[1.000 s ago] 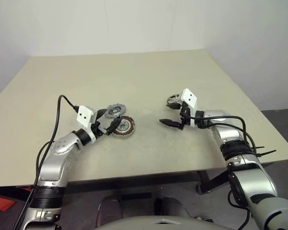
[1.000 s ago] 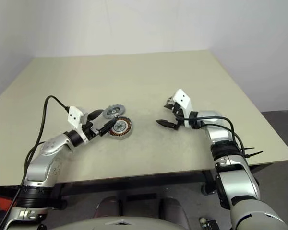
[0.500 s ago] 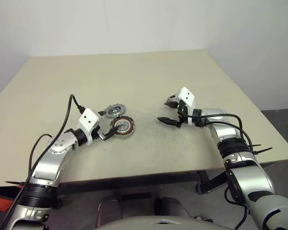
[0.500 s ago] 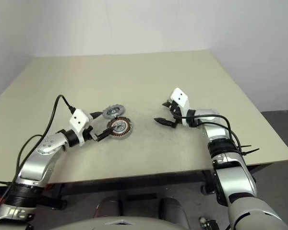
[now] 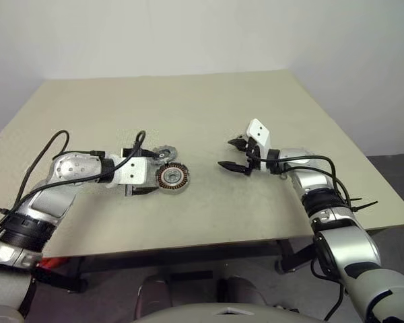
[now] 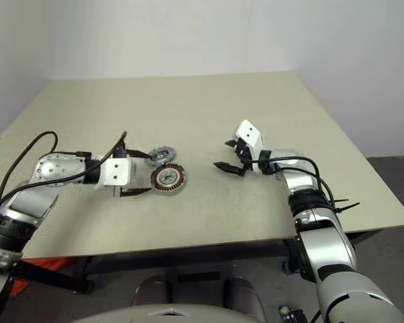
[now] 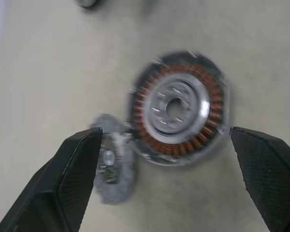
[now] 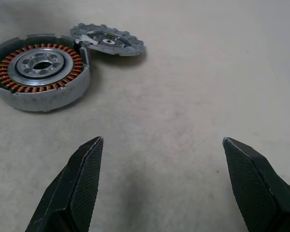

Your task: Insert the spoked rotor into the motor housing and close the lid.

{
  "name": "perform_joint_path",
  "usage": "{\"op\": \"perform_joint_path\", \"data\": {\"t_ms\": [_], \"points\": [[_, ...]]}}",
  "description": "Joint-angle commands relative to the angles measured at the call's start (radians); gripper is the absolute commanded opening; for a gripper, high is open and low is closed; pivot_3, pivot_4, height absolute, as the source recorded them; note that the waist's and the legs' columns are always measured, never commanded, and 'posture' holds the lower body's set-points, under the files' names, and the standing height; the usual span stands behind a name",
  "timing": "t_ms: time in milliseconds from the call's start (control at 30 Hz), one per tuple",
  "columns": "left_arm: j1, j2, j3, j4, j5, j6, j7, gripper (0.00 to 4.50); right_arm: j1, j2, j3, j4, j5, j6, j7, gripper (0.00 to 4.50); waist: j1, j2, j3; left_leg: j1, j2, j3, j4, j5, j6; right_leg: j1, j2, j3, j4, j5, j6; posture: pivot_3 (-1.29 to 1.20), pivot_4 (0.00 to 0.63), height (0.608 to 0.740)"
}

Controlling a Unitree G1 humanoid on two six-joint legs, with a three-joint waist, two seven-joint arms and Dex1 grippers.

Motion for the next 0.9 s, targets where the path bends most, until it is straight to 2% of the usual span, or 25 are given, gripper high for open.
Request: {"op": "perform_joint_path", "data": {"t_ms": [33,600,900], "points": [[-0.103,0.0,-0.034,0.084,0.019,-0.086,-0.085,4.45,-0.028,-0.009,-0.031,-0.034,0.024,-0.014,-0.004,4.46,0.001,0.0,0.0,0.0,0.0,0.0,0.0,0.0,0.0,0.0,0.0,0.0,0.0,0.0,0.0,0.0,0.0,0.74],[-0.42,-0.144,-0.158,0.537,0.086,-0.356,-0.298,4.45,0.017,-0.005,-0.063,-0.091,0.036,-0.012,-0.073,4.46,0.004,0.0,0.0,-0.001,0.0,-0.002,-0.001,0.001,-0.001,0.0,0.0,-0.002,0.001,0.0,-0.001,0.0,0.0,0.74],[-0.497,-0.188,-0.181,0.701,0.122,-0.481,-0.338,4.45,0.05,0.001,-0.085,-0.145,0.048,-0.003,-0.117,4.46,0.005,0.0,0.0,-0.001,0.0,-0.002,-0.001,0.001,-0.001,0.0,-0.001,-0.002,0.0,0.0,-0.001,0.0,0.0,0.74]]}}
